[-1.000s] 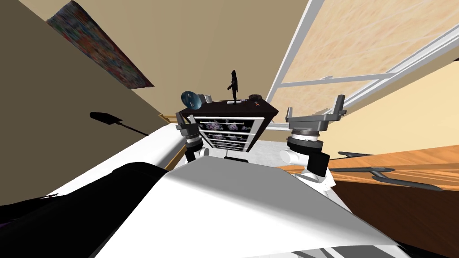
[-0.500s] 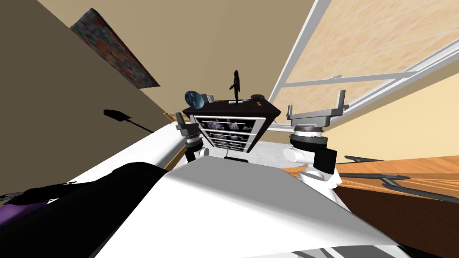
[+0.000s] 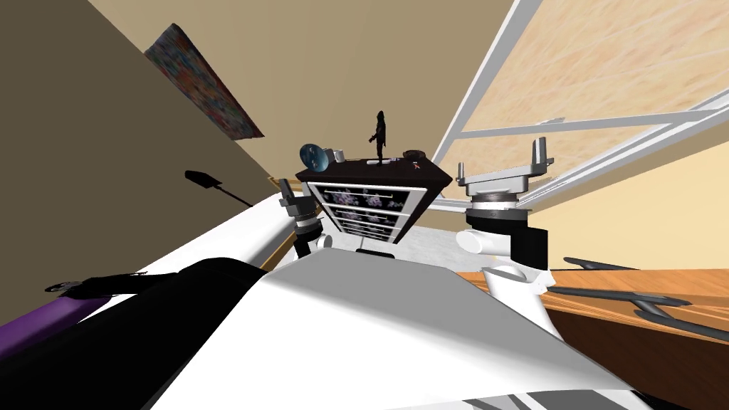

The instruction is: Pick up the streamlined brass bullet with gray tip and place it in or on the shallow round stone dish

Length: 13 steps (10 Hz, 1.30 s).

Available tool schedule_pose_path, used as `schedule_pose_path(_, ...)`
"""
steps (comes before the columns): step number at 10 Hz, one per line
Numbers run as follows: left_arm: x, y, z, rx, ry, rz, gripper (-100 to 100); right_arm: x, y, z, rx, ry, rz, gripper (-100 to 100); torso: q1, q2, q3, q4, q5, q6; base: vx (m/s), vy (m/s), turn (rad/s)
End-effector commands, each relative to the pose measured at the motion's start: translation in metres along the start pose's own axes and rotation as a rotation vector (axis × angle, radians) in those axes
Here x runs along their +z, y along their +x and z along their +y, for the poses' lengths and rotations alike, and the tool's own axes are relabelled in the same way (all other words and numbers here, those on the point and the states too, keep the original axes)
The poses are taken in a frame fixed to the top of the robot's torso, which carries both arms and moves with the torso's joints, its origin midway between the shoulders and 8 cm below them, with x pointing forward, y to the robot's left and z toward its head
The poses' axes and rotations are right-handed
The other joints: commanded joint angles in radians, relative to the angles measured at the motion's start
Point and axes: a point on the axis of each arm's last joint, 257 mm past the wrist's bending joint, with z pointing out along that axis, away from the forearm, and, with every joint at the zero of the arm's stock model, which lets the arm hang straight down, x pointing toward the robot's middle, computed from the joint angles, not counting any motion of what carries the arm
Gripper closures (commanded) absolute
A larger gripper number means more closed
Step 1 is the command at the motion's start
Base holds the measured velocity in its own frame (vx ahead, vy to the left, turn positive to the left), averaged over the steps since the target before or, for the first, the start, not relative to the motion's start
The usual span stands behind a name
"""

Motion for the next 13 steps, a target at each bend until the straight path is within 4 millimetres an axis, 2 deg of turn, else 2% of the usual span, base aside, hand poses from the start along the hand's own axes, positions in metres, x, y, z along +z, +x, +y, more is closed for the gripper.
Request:
schedule_pose_path(1, 0.000, 0.000, 0.000, 0.000, 0.000, 0.000, 0, 0.003, -0.003, -0.002, 0.044, 0.016, -0.010, -100, 0.000, 0.000, 0.000, 0.000, 0.000, 0.000, 0.005, 0.000, 0.057)
schedule_pose_path(8, 0.000, 0.000, 0.000, 0.000, 0.000, 0.000, 0, 0.031, -0.031, -0.011, 0.288, 0.124, -0.085, -100, 0.001, -0.001, -0.001, 0.000, 0.000, 0.001, 0.014, 0.011, 0.082)
schedule_pose_path(13, 0.000, 0.000, 0.000, 0.000, 0.000, 0.000, 0, 0.041, -0.048, -0.022, 0.418, 0.196, -0.154, -100, 0.002, -0.002, -0.001, -0.001, 0.000, 0.000, 0.028, 0.022, 0.069)
